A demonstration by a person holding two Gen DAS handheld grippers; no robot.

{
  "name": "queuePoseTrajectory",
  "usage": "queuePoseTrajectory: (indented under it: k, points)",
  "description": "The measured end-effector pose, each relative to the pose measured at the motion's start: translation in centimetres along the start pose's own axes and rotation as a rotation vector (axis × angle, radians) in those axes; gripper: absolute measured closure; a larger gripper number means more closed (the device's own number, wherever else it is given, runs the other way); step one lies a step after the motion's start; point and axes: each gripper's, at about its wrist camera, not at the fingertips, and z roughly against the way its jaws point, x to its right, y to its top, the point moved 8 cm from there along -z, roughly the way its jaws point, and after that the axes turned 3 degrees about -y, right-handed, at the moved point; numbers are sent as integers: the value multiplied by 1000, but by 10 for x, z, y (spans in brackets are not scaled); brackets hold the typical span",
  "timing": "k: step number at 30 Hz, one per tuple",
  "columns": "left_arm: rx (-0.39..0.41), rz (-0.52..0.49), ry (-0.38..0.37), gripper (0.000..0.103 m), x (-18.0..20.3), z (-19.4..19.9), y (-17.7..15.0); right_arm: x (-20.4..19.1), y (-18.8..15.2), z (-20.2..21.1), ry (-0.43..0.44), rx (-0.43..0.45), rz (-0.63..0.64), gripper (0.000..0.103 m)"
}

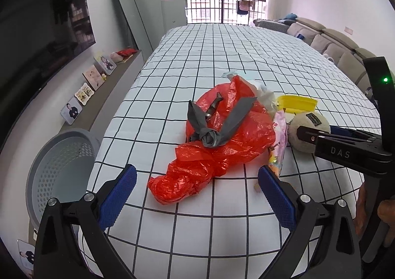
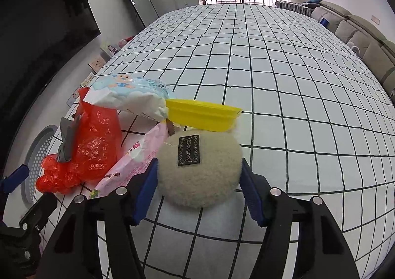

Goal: Collect trash
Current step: 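Grasp the fuzzy cream ball with the right tool while the left tool grasps the pink wrapper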

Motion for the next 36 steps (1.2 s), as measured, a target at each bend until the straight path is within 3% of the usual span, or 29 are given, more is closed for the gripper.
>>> queuePoseTrajectory:
  k: [13,21,32,36]
  points:
    - [-34,-47,-44,6,49,-18,-3,50,-49,72,-13,75,-120,42]
    - [-45,-77,-66,6,75,-27,-11,60,-64,87,38,93,-155,42]
    - [-69,-143,-162,6,126,-24,-22,89,-75,90,66,110,-218,42]
    - [-69,-146,-126,6,122,-28,-20,93,-78,88,74,113,-233,42]
